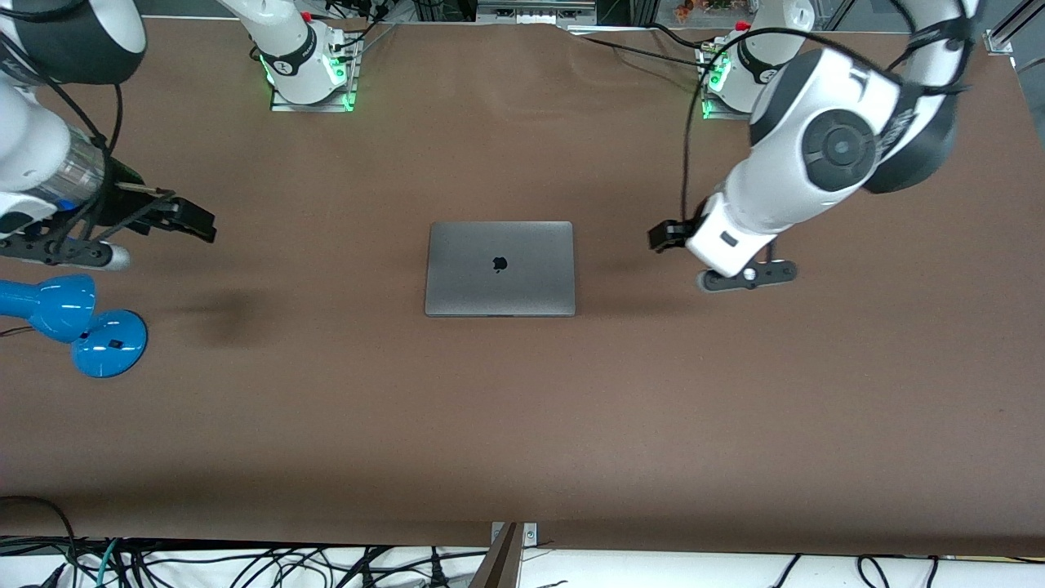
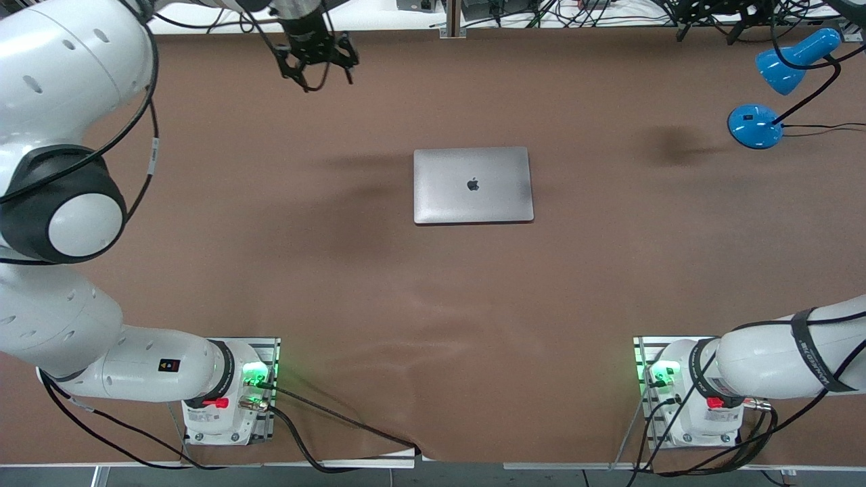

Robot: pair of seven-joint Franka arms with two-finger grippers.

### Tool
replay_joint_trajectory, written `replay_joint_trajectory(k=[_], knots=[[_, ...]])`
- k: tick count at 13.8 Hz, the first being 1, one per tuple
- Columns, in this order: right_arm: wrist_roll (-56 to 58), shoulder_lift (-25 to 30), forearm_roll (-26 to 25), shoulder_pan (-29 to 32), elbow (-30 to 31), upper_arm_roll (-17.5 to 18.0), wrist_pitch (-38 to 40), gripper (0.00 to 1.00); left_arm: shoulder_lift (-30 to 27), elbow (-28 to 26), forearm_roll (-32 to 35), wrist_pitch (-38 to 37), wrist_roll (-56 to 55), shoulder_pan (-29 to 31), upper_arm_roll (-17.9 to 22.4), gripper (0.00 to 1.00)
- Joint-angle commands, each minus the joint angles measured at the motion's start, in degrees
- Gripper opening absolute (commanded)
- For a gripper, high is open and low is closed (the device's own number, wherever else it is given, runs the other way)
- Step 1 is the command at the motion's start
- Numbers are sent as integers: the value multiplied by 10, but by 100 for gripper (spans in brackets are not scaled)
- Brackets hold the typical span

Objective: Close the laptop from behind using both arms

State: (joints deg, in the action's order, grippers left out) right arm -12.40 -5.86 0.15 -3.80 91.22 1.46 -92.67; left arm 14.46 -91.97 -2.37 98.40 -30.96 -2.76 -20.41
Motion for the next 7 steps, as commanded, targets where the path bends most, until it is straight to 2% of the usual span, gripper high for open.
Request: replay_joint_trajectory(k=[1,5,7], knots=[[29,17,-4,1,2,-22,29,100,-42,-13,33,-23,56,20,-4,100],[61,27,-4,5,2,-27,64,100,-75,-12,34,-67,131,77,-2,100],[61,21,-4,5,3,-27,62,100,-84,-11,32,-84,184,91,34,100]])
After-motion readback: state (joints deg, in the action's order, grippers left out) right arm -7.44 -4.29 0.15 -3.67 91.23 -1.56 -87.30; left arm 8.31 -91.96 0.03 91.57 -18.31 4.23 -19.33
